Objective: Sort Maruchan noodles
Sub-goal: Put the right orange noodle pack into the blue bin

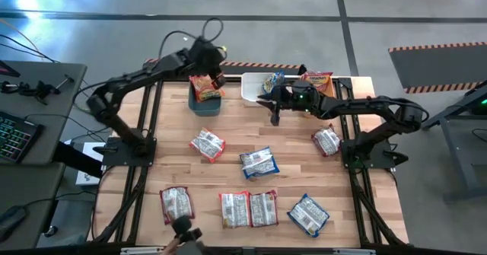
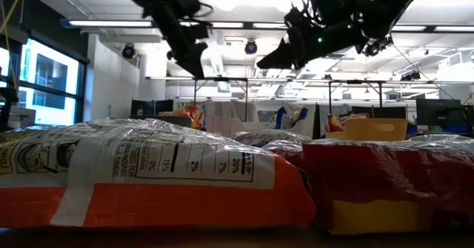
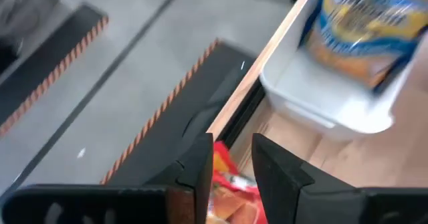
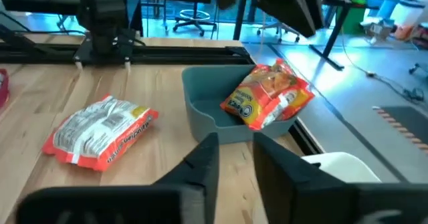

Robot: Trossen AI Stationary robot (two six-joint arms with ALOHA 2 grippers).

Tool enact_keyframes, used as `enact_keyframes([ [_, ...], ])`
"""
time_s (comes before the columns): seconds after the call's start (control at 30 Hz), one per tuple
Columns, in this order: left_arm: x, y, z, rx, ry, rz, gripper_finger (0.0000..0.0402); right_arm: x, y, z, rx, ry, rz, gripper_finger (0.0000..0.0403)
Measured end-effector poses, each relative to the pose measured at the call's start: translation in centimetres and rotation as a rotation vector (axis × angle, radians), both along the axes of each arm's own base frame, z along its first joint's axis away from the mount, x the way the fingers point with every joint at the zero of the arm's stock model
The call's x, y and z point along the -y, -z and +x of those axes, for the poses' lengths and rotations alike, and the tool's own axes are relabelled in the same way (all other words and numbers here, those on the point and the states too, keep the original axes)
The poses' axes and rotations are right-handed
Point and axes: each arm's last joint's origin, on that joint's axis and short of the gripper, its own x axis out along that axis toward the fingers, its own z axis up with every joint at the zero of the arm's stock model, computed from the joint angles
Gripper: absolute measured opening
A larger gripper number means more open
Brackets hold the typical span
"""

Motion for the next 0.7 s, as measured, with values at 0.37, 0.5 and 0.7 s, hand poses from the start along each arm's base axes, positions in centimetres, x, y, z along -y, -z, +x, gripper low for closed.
enact_keyframes([
  [0.37, 0.0, 3.4, -5.3, 0.08, -0.004, -0.244, 0.0063, 2.5, -1.3, 0.4, -0.092, 0.03, -0.041, 0.0113],
  [0.5, -1.2, 4.4, -5.2, 0.078, -0.039, -0.243, 0.0106, 3.0, -2.0, 0.4, -0.101, 0.006, -0.052, 0.0113],
  [0.7, -1.4, 5.8, -4.0, 0.063, -0.021, -0.256, 0.0164, 3.3, -1.8, 0.2, -0.148, -0.022, -0.084, 0.0113],
])
